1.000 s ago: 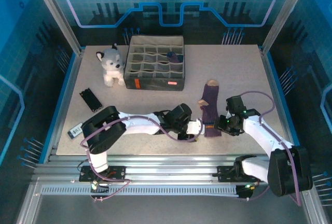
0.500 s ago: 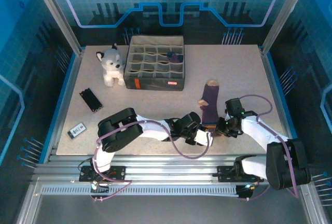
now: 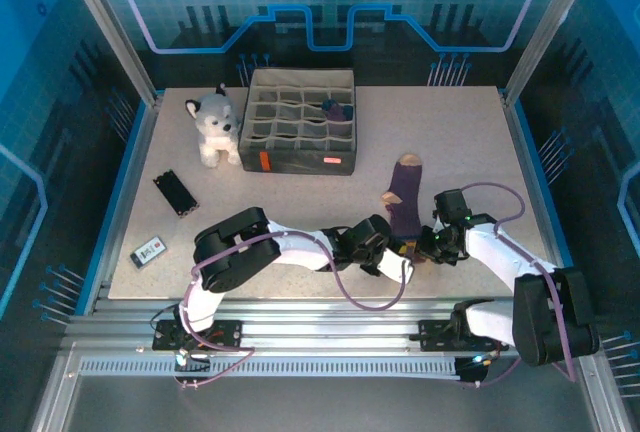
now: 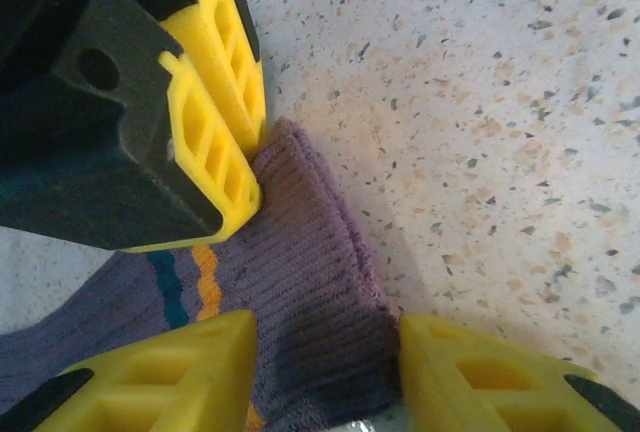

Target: Roll the socks

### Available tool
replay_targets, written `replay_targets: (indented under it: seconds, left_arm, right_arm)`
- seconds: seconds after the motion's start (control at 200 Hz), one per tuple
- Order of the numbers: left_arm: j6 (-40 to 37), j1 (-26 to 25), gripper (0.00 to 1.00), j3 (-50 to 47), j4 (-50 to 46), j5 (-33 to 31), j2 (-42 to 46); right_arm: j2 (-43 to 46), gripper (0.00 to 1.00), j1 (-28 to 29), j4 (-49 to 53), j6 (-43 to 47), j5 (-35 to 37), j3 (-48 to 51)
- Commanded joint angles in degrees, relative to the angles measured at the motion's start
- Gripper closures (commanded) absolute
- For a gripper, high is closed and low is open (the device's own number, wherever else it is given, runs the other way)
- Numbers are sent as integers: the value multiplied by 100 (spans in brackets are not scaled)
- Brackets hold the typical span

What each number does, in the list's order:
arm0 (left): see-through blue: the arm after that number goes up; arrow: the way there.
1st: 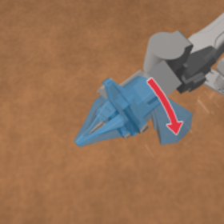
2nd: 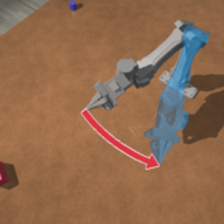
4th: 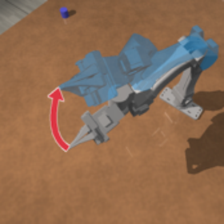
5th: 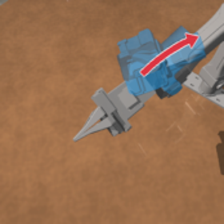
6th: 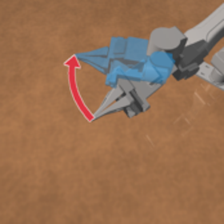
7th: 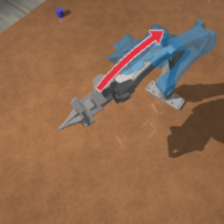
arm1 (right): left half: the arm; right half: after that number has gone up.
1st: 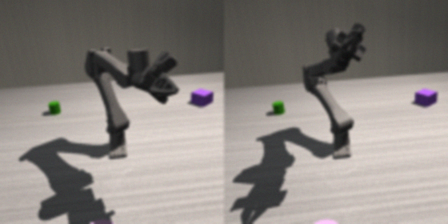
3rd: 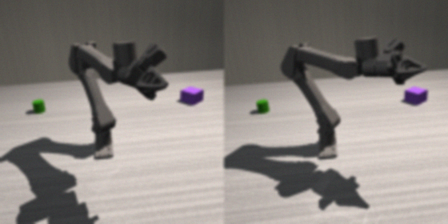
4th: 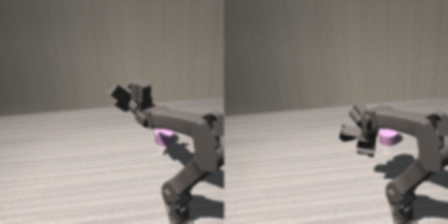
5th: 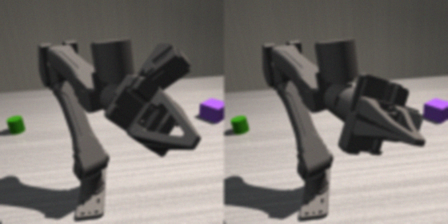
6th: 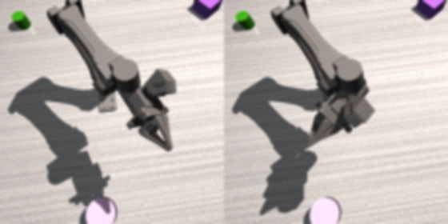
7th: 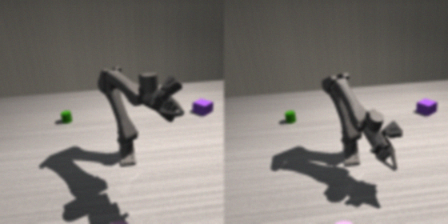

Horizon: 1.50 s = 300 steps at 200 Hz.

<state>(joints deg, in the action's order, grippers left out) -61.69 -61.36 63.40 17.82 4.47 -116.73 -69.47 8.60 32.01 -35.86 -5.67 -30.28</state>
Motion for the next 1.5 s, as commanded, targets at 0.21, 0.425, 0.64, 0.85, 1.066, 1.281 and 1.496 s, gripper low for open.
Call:
replay_targets:
  seconds: [0.21, 0.425, 0.64, 0.85, 1.066, 1.281, 1.496]
  left_arm:
    - [-702, 26, 83, 384, -1515, -166, -263]
    - [-366, 322, 100, 325, -2326, 449, 70]
    - [93, 926, 100, 155, -3222, 1614, 651]
    - [361, 1514, 100, 401, -4331, 2758, 848]
    - [460, 1925, 100, 1001, -5306, 3475, 598]
    - [500, 2184, 100, 1569, -6006, 3884, 258]
    - [593, 2220, 100, 1738, -6092, 3793, 42]
  right_arm:
    - [352, 79, 141, 233, -97, -271, 27]
    - [1039, 56, 307, 252, -67, -356, -15]
    - [2395, 52, 573, -61, 180, -237, 362]
    - [3720, 54, 1403, -818, 289, 285, 1180]
    - [4159, 52, 2839, -1763, 972, 1262, 1702]
    - [3513, 49, 4211, -2894, 1867, 2340, 1704]
    - [2605, 46, 4732, -4049, 2166, 2765, 1882]
